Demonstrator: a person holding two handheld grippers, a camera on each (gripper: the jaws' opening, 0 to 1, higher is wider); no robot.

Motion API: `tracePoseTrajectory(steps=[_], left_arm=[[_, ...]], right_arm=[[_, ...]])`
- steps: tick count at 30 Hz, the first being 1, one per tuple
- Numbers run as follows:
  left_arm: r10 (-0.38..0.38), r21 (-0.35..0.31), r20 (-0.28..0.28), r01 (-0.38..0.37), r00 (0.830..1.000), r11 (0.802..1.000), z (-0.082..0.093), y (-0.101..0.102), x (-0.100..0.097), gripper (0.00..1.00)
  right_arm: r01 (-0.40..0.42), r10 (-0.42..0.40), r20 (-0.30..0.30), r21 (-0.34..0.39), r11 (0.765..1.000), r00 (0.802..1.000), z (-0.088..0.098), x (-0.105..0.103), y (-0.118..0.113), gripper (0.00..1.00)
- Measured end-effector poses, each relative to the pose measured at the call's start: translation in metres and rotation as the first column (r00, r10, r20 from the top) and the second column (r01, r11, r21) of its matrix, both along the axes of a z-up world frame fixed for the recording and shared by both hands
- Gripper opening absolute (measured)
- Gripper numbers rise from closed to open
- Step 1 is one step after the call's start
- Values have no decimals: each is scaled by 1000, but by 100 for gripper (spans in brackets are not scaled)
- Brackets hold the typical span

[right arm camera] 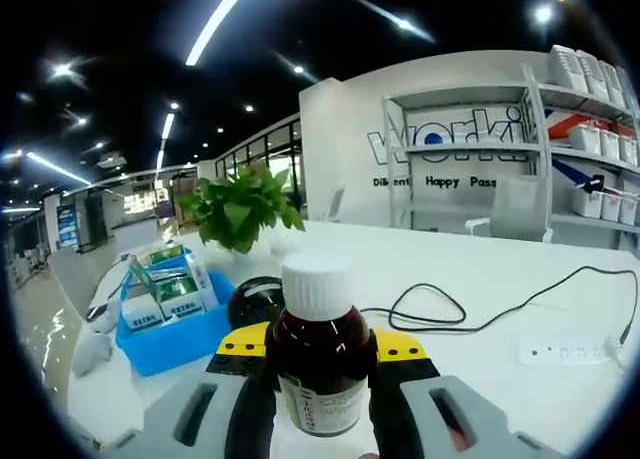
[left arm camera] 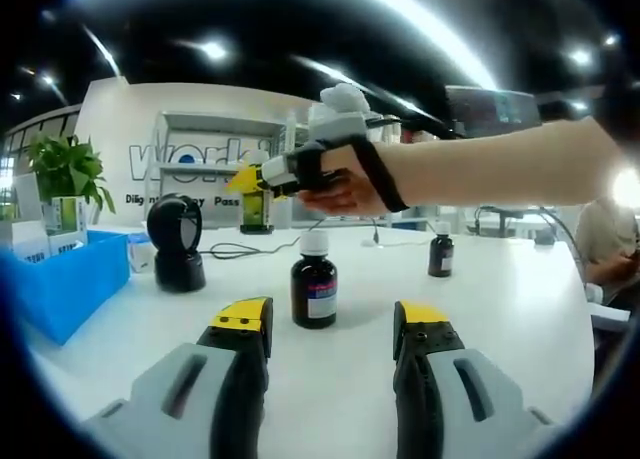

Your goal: Rotate the medicine bottle to make it face forward pick up the medicine bottle inspect the drug traceability code place the medicine on the table

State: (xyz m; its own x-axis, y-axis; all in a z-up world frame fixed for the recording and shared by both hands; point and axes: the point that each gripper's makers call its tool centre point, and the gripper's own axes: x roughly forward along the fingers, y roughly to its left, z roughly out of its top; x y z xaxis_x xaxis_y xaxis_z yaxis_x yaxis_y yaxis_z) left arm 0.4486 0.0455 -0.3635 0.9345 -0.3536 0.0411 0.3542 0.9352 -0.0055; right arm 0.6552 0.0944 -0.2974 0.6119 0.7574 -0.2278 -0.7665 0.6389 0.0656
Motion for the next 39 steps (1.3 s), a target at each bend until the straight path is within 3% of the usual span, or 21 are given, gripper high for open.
tracePoseTrajectory(steps=[9, 19, 30, 39], left_arm=[[-1, -2, 0, 1, 1000, 1000, 0, 0, 0, 39], [-4, 3, -2, 4, 1000, 1000, 0, -1, 0, 39], [-3, 9, -3, 3, 1000, 1000, -1, -1, 1, 39], [-4, 15, -4, 4, 1000, 1000, -1, -3, 0, 39]], right_arm=[[-5, 5, -18, -12, 1000, 1000, -12, -1, 5, 31], [4, -4, -23, -11, 1000, 1000, -12, 1, -5, 31], [10, -11, 9, 29, 1000, 1000, 14, -1, -21, 31], [5, -9, 60, 54, 999, 998, 47, -12, -40, 31]])
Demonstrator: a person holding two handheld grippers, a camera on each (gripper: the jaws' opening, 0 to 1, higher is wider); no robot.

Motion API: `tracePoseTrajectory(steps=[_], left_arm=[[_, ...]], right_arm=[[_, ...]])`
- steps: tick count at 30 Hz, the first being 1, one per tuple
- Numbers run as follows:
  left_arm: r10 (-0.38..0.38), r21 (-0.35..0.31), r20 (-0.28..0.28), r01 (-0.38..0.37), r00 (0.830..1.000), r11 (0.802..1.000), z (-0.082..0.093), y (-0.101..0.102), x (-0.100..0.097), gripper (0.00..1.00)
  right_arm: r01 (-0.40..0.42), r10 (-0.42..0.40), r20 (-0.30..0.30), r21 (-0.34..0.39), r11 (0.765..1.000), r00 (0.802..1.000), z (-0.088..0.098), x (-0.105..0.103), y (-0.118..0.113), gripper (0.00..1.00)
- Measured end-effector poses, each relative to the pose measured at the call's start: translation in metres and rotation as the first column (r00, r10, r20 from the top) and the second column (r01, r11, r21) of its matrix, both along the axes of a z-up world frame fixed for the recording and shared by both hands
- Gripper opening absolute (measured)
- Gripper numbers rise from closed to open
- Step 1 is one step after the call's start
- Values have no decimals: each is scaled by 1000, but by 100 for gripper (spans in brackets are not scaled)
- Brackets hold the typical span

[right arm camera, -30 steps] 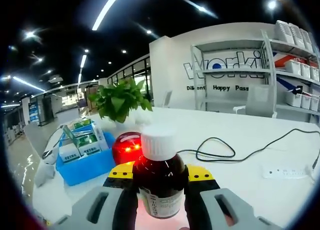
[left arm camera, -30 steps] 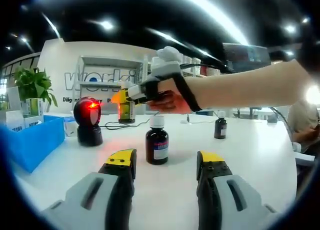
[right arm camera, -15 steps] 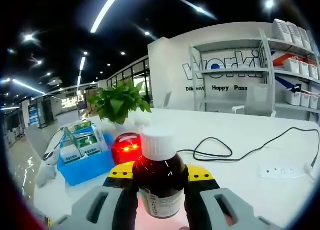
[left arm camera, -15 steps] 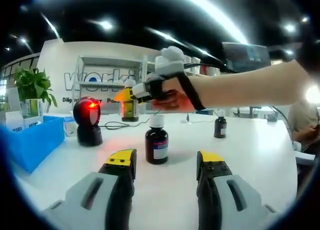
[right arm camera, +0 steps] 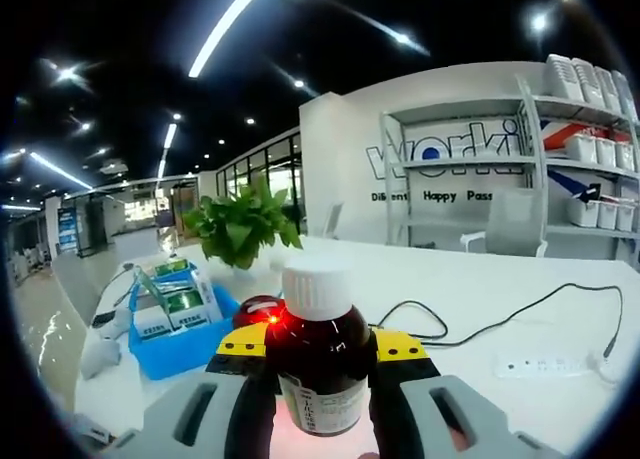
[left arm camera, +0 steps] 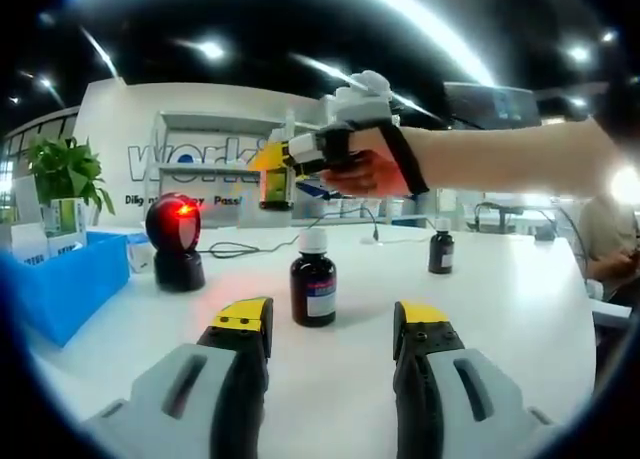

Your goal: Rotate the medicine bottle to make it face forward pick up the medicine bottle inspect the drug traceability code place the medicine on the table

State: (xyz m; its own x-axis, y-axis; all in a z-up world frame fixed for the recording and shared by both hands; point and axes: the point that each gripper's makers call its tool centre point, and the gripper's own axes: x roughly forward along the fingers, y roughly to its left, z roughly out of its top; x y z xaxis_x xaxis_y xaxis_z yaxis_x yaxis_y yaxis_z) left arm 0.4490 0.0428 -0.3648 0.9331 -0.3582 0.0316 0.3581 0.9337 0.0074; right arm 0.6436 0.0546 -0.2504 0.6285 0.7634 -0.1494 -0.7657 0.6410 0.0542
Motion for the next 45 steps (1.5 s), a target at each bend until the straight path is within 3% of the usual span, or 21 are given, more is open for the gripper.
tracePoseTrajectory(steps=[11, 20, 24, 26, 41, 45], left_arm=[[3, -1, 2, -3, 1000, 1000, 1, 1, 0, 39], [10, 13, 0, -10, 1000, 1000, 0, 2, 0, 39], [11, 19, -1, -11, 1000, 1000, -1, 1, 0, 39], [12, 18, 0, -12, 1000, 1000, 0, 1, 0, 39], [12, 28, -2, -12, 1000, 1000, -1, 1, 1, 39], [14, 29, -3, -14, 1000, 999, -1, 1, 0, 39]], right_arm=[[11, -12, 66, 26, 1000, 998, 31, -22, -40, 31], [23, -28, 81, 56, 998, 996, 36, -39, -71, 31], [36, -41, 93, 61, 998, 995, 29, -46, -82, 31], [59, -63, 143, 33, 998, 988, 24, -46, -90, 31], [98, -97, 139, 3, 995, 986, -20, -59, -125, 31], [118, -125, 125, 68, 991, 984, -28, -62, -137, 31]])
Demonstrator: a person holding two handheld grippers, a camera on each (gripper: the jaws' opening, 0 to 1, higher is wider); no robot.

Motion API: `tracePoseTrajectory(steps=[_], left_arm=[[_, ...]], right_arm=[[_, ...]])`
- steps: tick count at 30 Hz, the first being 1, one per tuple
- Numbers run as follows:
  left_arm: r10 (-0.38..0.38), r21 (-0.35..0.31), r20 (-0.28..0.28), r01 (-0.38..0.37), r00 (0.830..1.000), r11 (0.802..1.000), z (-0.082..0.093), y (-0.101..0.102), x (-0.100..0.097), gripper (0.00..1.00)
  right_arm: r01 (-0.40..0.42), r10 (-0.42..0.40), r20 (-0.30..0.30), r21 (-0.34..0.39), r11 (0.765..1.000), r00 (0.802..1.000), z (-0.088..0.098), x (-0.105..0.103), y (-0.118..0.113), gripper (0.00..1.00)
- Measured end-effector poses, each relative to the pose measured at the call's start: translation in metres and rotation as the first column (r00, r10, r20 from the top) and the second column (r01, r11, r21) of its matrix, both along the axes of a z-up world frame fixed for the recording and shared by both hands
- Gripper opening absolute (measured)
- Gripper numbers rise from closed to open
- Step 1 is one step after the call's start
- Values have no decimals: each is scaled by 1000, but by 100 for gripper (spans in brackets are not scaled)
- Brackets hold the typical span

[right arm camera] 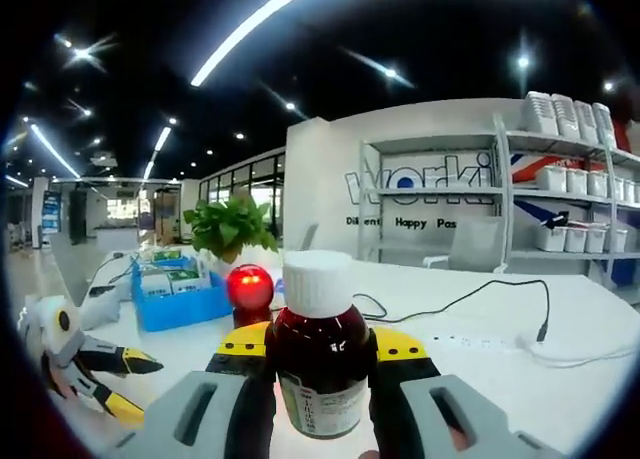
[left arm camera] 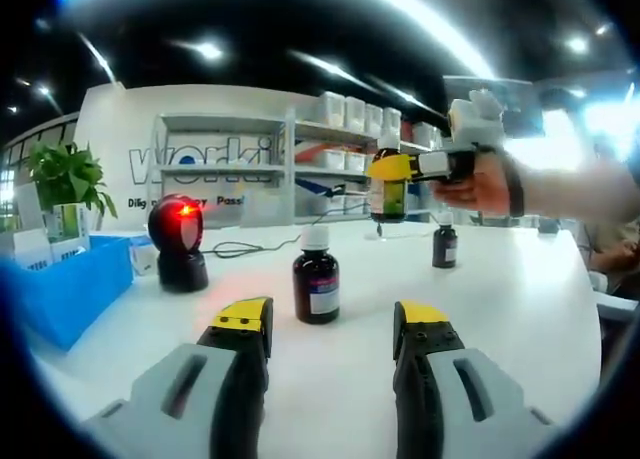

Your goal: Rotate the medicine bottle to make it face forward pick up the medicine bottle inspect the drug traceability code place the medicine on the table

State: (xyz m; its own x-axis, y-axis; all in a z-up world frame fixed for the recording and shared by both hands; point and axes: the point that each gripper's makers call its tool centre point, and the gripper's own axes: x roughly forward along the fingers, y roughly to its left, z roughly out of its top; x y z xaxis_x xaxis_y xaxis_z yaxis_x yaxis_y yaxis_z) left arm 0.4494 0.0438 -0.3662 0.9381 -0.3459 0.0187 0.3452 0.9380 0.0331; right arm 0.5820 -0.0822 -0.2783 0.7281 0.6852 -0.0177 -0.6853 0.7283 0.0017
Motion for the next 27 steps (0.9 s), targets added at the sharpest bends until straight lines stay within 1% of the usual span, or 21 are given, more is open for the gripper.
tracePoseTrajectory(steps=[4, 8, 12, 17, 21, 27], left_arm=[[-2, 6, -1, 2, 1000, 1000, -1, -1, 0, 39], [-1, 7, -1, 1, 1000, 1000, -1, 0, 0, 39], [1, 8, -1, -1, 1000, 1000, -1, 0, 0, 39], [0, 11, -2, 0, 1000, 1000, -1, 0, -1, 39], [-11, 16, 1, 11, 1000, 1000, -1, -2, -2, 39], [-6, 7, 2, 6, 1000, 1000, 0, -1, -1, 39]], right_arm=[[17, -17, -6, -26, 1000, 1000, -16, -1, -6, 31], [30, -31, -32, -14, 999, 999, -27, -2, -11, 31], [27, -28, -47, -20, 999, 998, -39, -3, -10, 31], [26, -27, -31, -45, 999, 999, -52, -3, -7, 31], [33, -37, -50, -61, 998, 998, -68, 1, -8, 31], [41, -45, -73, -62, 997, 996, -79, 2, -11, 31]])
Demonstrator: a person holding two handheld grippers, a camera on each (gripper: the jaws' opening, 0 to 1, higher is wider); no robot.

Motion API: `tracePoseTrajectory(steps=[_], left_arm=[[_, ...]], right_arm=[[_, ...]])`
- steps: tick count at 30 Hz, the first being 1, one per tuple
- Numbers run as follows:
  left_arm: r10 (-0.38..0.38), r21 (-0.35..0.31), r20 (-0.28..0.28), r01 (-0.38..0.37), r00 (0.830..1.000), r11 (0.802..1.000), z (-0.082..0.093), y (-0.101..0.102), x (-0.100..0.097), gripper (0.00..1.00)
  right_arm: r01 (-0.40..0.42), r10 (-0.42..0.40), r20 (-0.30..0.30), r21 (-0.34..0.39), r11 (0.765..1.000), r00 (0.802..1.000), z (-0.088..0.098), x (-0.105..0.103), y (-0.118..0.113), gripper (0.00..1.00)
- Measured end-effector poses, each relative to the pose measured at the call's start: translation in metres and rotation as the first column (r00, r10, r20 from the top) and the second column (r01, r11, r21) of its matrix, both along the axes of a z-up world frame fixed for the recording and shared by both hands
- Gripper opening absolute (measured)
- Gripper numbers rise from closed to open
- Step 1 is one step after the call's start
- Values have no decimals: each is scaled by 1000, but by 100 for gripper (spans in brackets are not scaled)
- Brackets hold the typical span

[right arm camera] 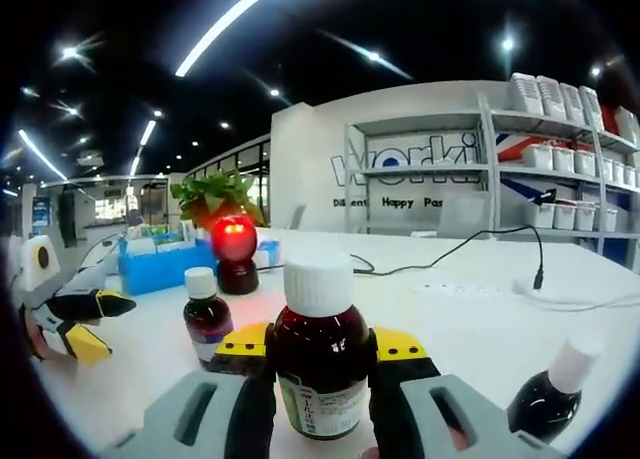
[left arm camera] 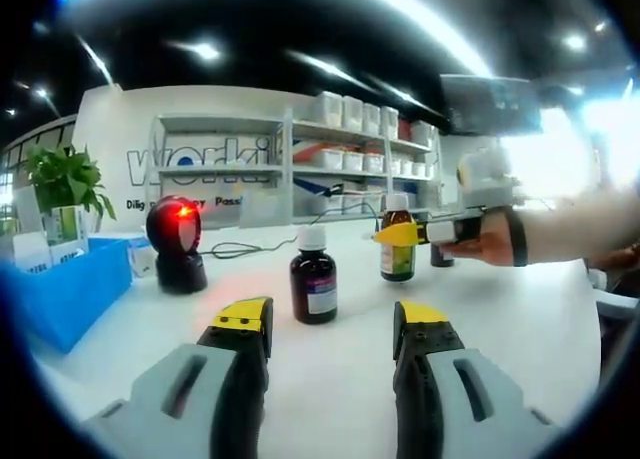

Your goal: Rotate the medicine bottle to make it face forward pick up the medicine bottle inspect the drug traceability code place the medicine on the table

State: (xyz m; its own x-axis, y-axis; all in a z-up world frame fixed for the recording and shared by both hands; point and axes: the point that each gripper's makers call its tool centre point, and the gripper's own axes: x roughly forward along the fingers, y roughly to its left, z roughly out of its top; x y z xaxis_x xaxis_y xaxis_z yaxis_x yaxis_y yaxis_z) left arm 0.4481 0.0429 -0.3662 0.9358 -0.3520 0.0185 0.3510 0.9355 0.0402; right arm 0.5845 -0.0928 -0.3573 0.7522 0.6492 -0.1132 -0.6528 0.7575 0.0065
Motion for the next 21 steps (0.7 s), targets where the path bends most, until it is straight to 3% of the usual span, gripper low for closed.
tracePoseTrajectory(steps=[14, 21], left_arm=[[-5, 19, -1, 5, 1000, 1000, -1, -3, 0, 39], [-5, 21, -2, 5, 1000, 1000, -1, -3, 0, 39]], right_arm=[[-3, 3, -15, 9, 1000, 1000, -9, 1, -2, 31], [-9, 9, 17, -9, 1000, 1000, -9, -1, 2, 31]])
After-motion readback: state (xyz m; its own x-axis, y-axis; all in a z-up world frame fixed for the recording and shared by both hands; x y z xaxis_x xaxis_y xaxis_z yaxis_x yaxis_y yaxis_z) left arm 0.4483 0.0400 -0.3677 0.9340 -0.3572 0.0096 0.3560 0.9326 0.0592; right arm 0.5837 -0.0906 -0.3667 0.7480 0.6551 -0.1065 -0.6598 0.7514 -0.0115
